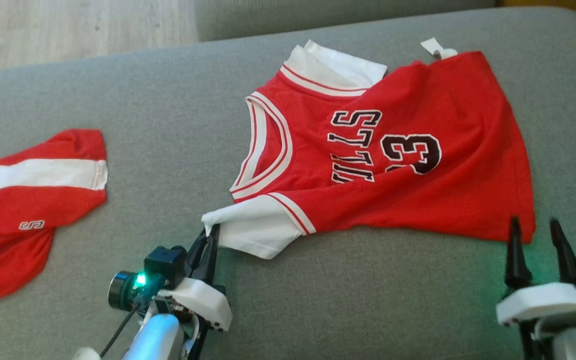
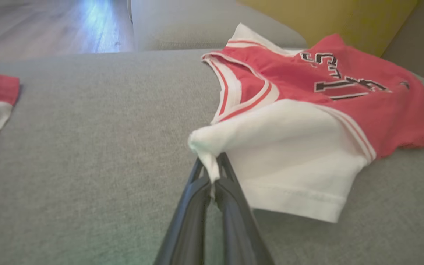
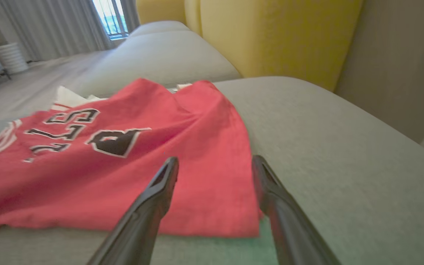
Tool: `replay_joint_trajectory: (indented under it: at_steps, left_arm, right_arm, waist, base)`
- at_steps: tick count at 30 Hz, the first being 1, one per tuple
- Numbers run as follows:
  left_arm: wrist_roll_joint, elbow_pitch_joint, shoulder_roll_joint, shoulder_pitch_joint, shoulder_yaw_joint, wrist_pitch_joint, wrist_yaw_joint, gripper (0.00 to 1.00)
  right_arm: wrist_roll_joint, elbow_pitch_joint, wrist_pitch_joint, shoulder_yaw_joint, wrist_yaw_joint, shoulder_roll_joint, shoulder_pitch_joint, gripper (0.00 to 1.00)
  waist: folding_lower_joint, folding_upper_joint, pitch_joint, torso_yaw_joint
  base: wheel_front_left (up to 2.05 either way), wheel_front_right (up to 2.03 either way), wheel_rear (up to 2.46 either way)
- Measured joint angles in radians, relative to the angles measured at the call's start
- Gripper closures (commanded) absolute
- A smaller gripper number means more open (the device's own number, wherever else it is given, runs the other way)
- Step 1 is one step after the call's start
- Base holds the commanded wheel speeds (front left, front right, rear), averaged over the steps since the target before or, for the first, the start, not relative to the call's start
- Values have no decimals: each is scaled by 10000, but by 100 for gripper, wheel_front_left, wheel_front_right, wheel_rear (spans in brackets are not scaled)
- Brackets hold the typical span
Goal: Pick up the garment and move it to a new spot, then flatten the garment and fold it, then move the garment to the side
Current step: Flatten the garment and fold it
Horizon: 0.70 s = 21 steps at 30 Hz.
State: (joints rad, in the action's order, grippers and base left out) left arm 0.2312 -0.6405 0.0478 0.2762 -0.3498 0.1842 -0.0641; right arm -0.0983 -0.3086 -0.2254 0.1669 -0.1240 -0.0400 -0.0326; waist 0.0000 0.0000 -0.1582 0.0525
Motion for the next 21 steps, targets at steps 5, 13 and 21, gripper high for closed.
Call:
replay_joint_trajectory:
  at_steps: [5, 13, 21]
  left_arm:
    - [161, 445, -4, -339, 90, 291, 174, 100]
    - [274, 1444, 2, -840, 155, 476, 376, 100]
    - [274, 1919, 8, -848, 104, 504, 447, 100]
  right_arm:
    - [161, -1114, 602, 861, 0, 0, -1, 0]
    - [-8, -3126, 1026, 1697, 0, 4, -1012, 0]
    - [815, -4648, 1101, 2194, 0, -42, -2128, 0]
  waist:
    - [-1, 0, 352, -121]
    - [-1, 0, 566, -561]
    - [0, 0, 294, -808]
  base:
    - [0, 0, 0]
    - [0, 0, 0]
    - [0, 0, 0]
